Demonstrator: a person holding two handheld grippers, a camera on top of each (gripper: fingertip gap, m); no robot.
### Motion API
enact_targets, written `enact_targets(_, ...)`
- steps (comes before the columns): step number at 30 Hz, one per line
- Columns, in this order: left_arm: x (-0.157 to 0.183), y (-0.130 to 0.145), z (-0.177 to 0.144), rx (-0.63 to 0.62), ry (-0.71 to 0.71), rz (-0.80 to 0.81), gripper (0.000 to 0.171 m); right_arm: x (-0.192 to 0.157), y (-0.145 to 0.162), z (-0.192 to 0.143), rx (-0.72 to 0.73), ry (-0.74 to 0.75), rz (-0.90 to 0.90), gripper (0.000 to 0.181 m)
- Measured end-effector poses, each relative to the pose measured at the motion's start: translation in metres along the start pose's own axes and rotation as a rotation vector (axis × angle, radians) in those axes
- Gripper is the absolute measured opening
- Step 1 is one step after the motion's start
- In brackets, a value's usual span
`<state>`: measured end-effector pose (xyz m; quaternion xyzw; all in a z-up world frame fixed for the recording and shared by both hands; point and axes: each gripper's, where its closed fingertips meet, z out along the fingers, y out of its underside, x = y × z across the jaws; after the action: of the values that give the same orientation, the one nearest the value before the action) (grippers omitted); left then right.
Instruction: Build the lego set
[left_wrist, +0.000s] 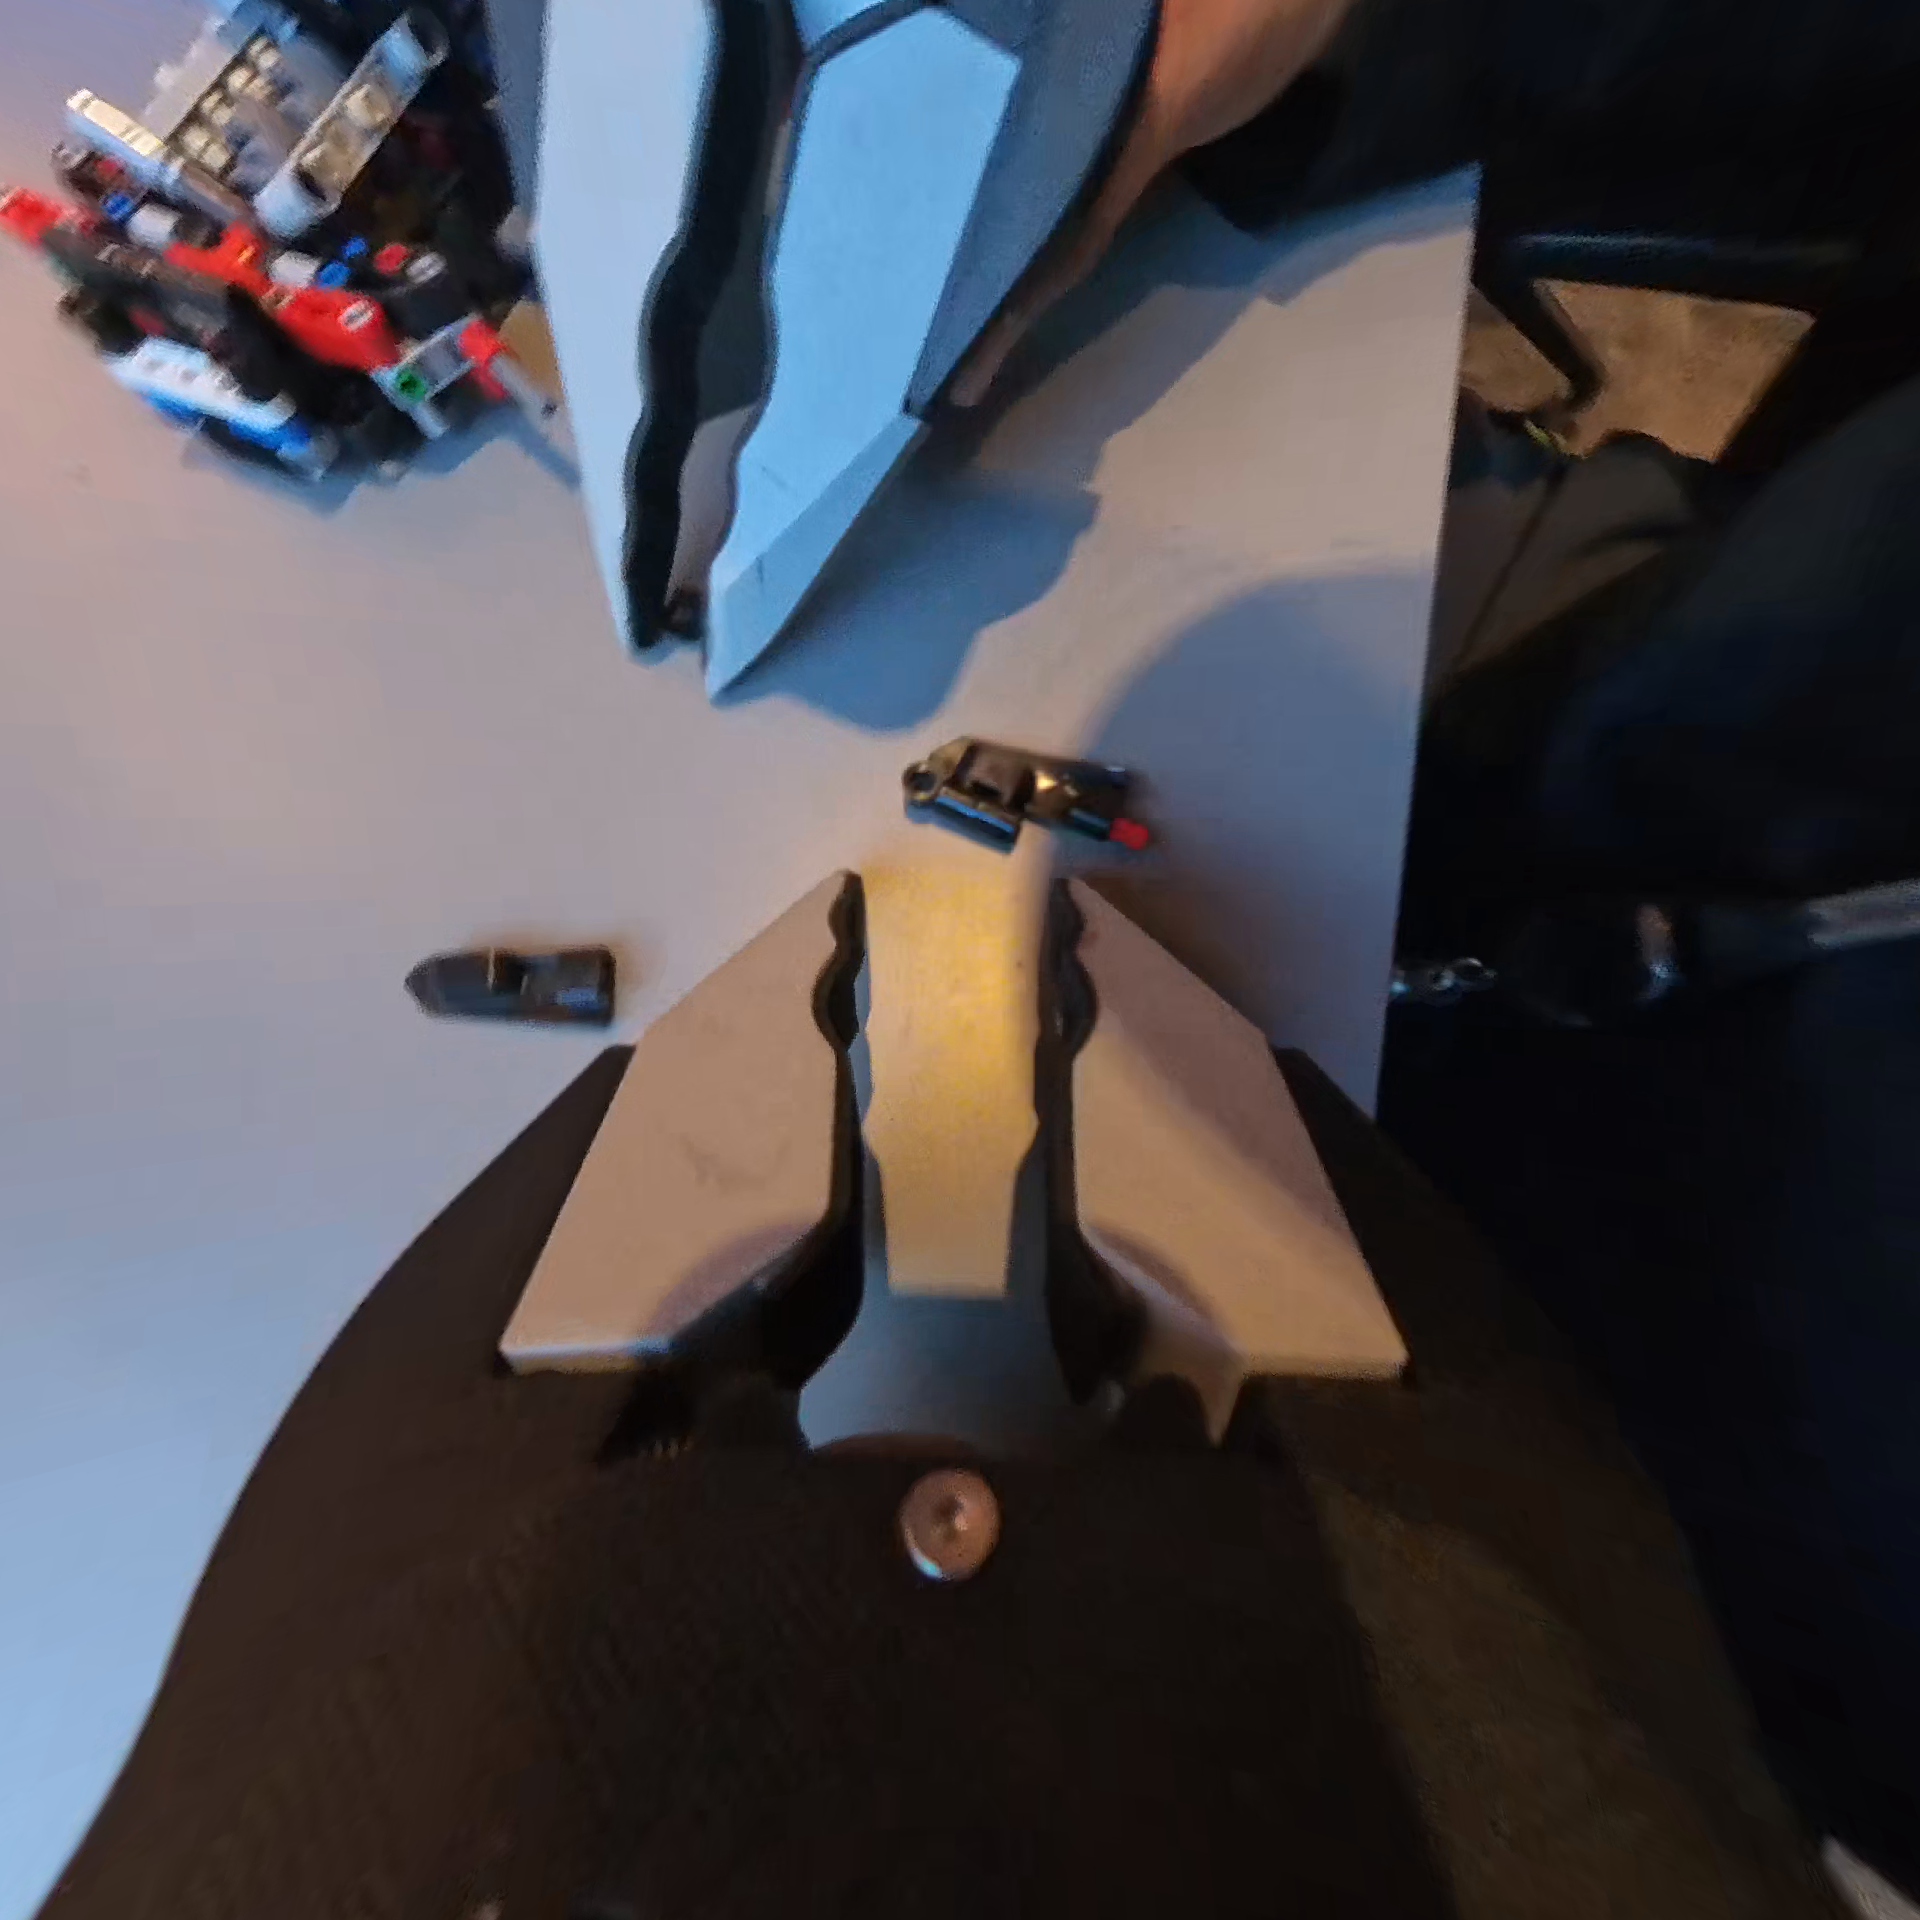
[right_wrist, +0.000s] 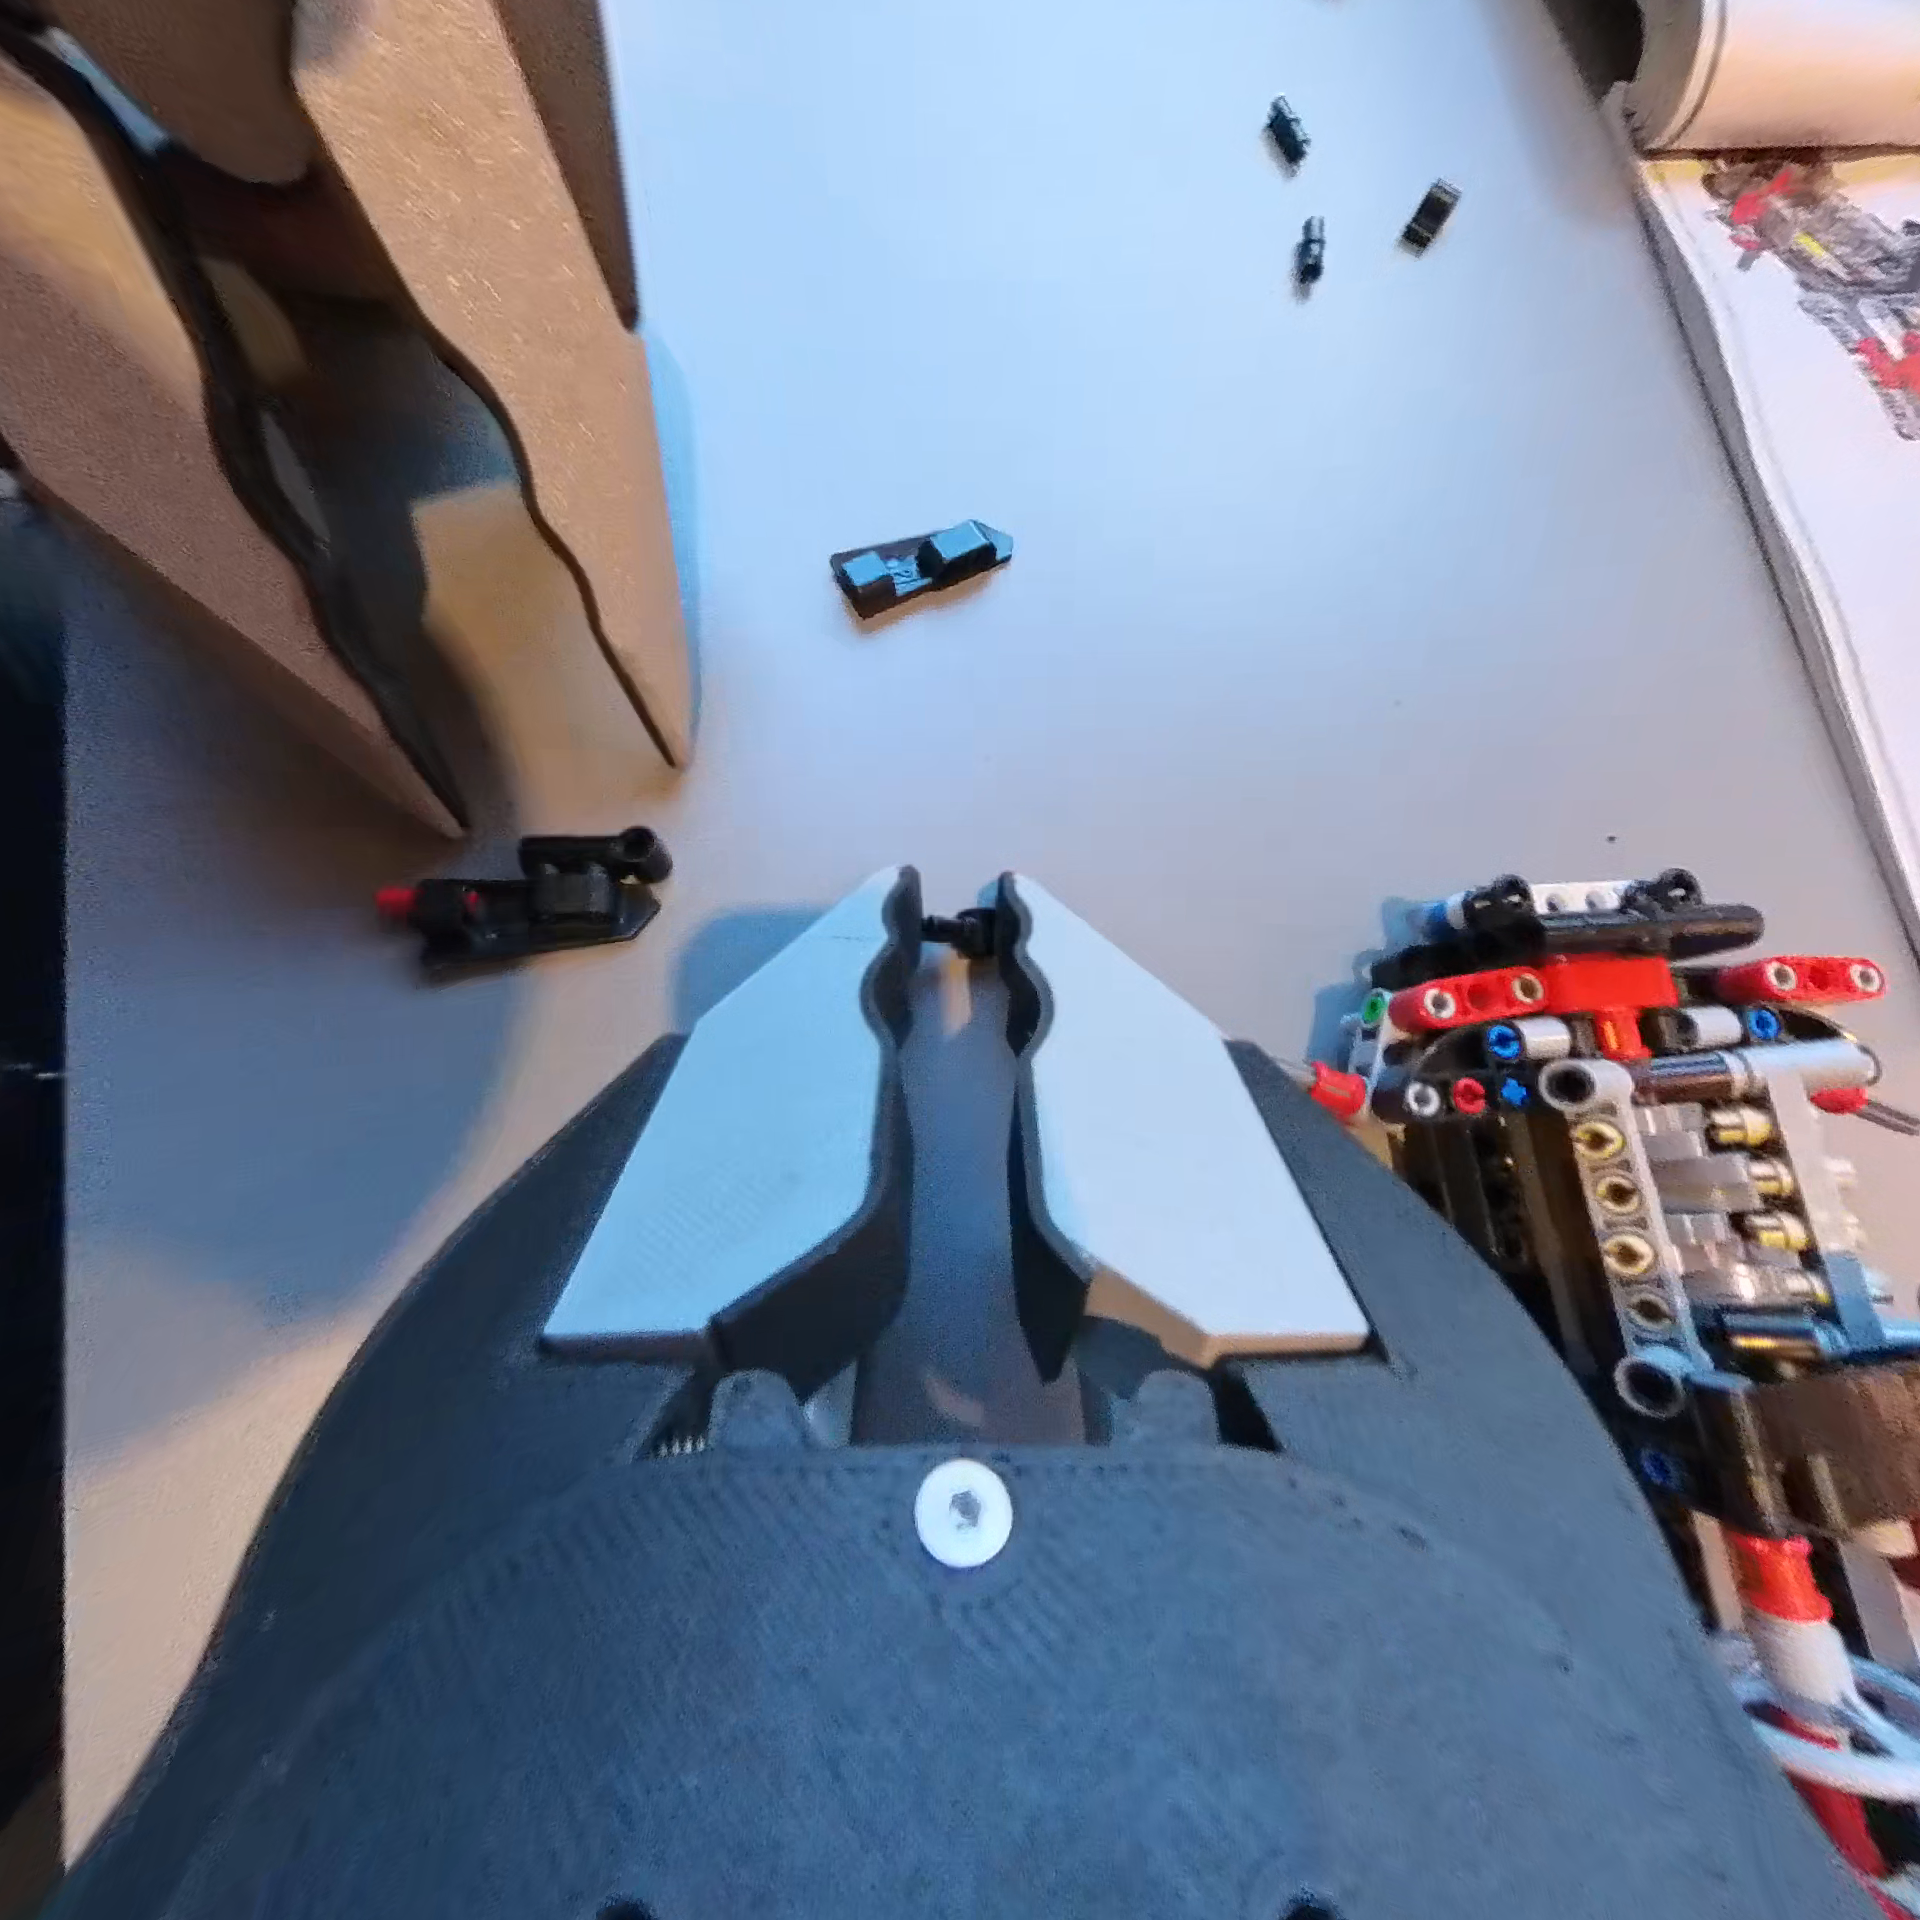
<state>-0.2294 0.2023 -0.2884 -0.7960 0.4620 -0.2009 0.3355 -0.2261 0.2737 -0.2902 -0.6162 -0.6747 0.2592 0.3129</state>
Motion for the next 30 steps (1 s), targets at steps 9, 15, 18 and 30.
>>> enact_targets(9, 0.022, 0.005, -0.005, -0.004, -0.086, -0.088, 0.039, -0.001, 0.015, -0.027, 0.021, 0.155, 0.04, 0.011)
enact_targets(15, 0.041, -0.019, 0.019, 0.012, -0.079, -0.139, 0.043, 0.012, 0.051, -0.064, 0.009, 0.245, 0.189, 0.01)
enact_targets(18, 0.059, -0.034, 0.033, 0.022, -0.023, -0.151, 0.044, 0.011, 0.064, -0.076, 0.008, 0.229, 0.284, 0.011)
enact_targets(30, -0.013, -0.047, -0.017, 0.244, -0.193, 0.075, 0.045, 0.007, 0.065, -0.096, 0.098, 0.161, 0.289, 0.022)
